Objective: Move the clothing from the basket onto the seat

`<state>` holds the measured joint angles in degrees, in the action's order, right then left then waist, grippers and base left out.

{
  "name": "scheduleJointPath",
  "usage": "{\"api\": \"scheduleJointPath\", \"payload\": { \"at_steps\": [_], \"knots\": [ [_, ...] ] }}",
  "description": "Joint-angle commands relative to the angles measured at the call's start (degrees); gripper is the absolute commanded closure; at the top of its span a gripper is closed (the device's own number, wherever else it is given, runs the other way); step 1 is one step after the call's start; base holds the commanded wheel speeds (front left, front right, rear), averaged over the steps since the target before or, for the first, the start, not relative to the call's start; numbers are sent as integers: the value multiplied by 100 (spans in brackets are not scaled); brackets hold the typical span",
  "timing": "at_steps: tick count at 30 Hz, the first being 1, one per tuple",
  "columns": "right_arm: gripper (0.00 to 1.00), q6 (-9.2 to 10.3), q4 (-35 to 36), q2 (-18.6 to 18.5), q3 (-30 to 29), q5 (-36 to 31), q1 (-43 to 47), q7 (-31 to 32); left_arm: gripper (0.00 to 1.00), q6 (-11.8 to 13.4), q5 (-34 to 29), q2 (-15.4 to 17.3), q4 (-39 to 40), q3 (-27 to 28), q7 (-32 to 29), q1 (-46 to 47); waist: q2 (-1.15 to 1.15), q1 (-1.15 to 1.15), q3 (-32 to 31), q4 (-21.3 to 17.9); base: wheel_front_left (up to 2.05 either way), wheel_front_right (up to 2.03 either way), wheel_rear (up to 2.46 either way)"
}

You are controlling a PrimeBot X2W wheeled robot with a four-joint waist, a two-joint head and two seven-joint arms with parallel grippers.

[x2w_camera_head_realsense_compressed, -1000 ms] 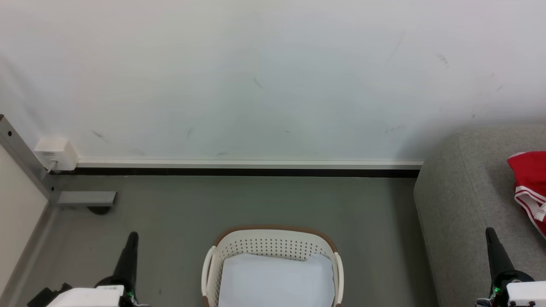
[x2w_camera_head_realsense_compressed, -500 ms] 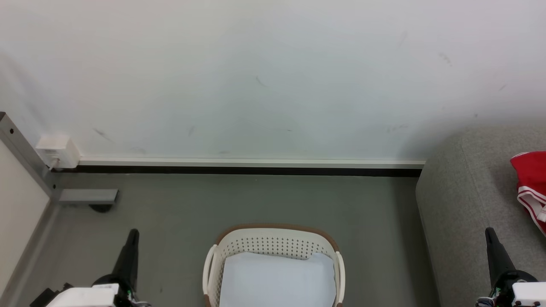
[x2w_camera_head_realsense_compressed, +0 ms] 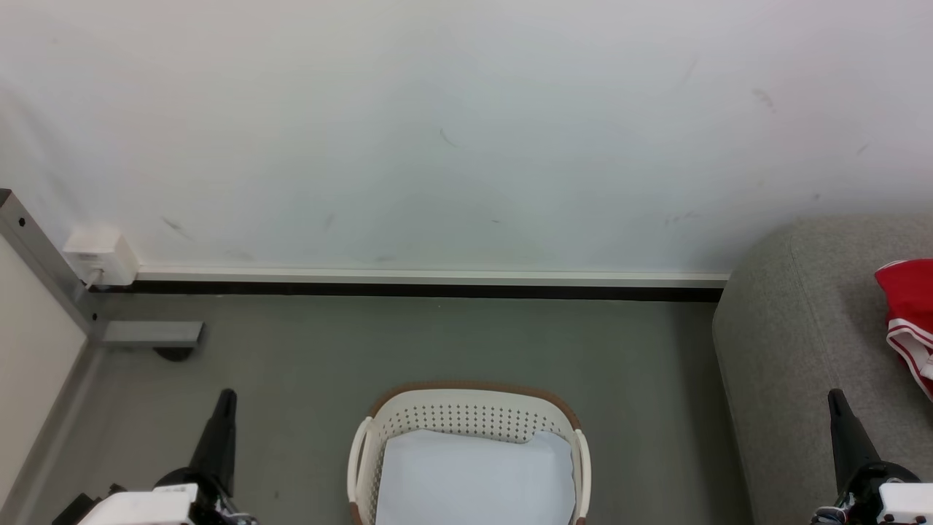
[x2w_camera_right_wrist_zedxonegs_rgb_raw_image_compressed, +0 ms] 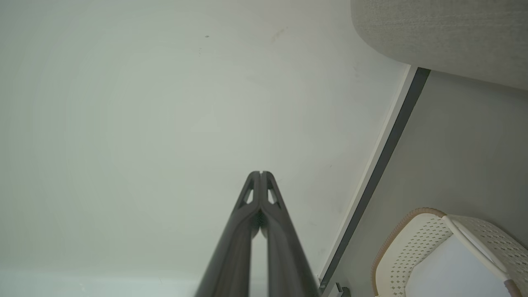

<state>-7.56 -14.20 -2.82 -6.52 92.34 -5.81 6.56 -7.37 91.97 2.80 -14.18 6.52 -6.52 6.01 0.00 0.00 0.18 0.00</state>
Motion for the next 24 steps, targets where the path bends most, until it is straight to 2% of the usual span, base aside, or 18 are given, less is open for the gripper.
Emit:
{"api": "scheduleJointPath", "payload": {
  "at_steps": [1, 24],
  "knots": [
    [100, 14, 32, 3, -25, 9, -70, 21, 100, -30, 77, 9, 21, 14, -26, 44, 0, 0, 0, 0, 0, 0, 0],
    [100, 14, 32, 3, -23, 10, -70, 18, 100, -30, 79, 10, 22, 13, -25, 42, 0, 0, 0, 0, 0, 0, 0]
  ]
}}
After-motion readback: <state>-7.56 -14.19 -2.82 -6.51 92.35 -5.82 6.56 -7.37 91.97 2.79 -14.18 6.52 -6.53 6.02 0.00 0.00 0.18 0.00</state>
